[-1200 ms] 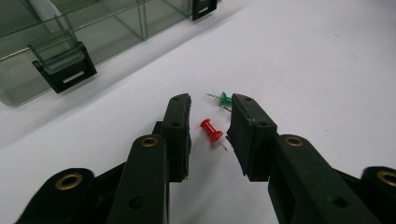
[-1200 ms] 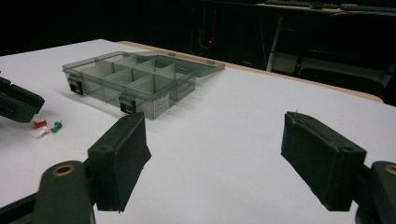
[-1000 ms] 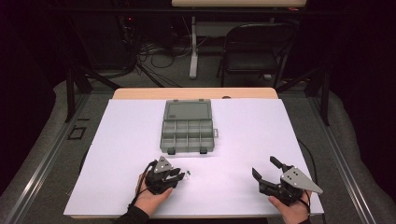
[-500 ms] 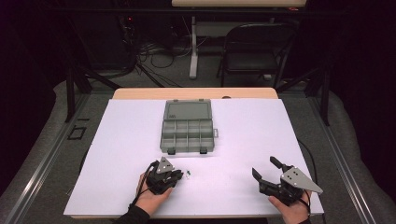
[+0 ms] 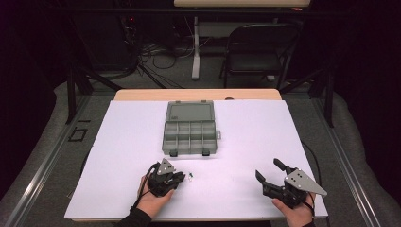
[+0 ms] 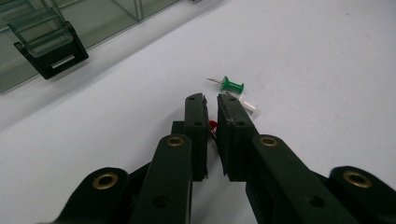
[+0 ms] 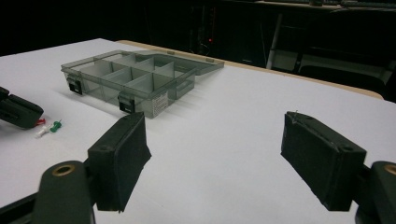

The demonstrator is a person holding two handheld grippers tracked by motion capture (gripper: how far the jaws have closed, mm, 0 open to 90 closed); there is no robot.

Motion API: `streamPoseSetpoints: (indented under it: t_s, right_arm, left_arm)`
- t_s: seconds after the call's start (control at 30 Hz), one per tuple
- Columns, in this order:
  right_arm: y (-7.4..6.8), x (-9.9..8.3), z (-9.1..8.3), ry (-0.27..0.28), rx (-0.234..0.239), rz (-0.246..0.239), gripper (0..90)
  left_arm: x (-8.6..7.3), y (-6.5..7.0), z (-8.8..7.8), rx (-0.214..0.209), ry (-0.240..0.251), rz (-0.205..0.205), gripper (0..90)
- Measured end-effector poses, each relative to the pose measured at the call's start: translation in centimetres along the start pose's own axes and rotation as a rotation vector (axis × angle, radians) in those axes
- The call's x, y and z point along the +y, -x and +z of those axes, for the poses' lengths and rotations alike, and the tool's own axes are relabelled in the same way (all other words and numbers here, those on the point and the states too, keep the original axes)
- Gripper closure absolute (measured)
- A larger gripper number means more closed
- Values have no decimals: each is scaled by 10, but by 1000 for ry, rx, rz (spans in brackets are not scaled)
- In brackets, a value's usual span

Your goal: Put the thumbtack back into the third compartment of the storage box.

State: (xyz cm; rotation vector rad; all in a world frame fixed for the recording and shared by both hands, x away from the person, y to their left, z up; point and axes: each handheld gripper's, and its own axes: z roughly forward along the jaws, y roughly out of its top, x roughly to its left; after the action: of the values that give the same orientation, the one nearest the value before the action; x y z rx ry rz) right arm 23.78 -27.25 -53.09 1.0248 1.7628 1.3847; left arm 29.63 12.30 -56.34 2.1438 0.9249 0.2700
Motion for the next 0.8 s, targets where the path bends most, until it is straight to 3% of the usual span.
streamPoseSetpoints:
  t_s: [0.23, 0.4, 0.47, 0.6, 0.8]
  right_arm:
    - [0, 0, 0, 1, -1, 2, 219]
    - [0, 0, 0, 1, -1, 1, 219]
    - [0, 0, 0, -2, -2, 3, 219]
    - [0, -1, 1, -3, -1, -1, 219]
    - [-1, -1, 2, -5, -2, -1, 219]
  left_arm:
    - [2, -4, -6, 3, 39, -17, 832]
    - [7, -6, -18, 10, 112, -42, 832]
    - [11, -7, -26, 22, 169, -59, 832]
    - [14, -8, -34, 30, 214, -74, 832]
    - [18, -10, -41, 28, 236, -87, 832]
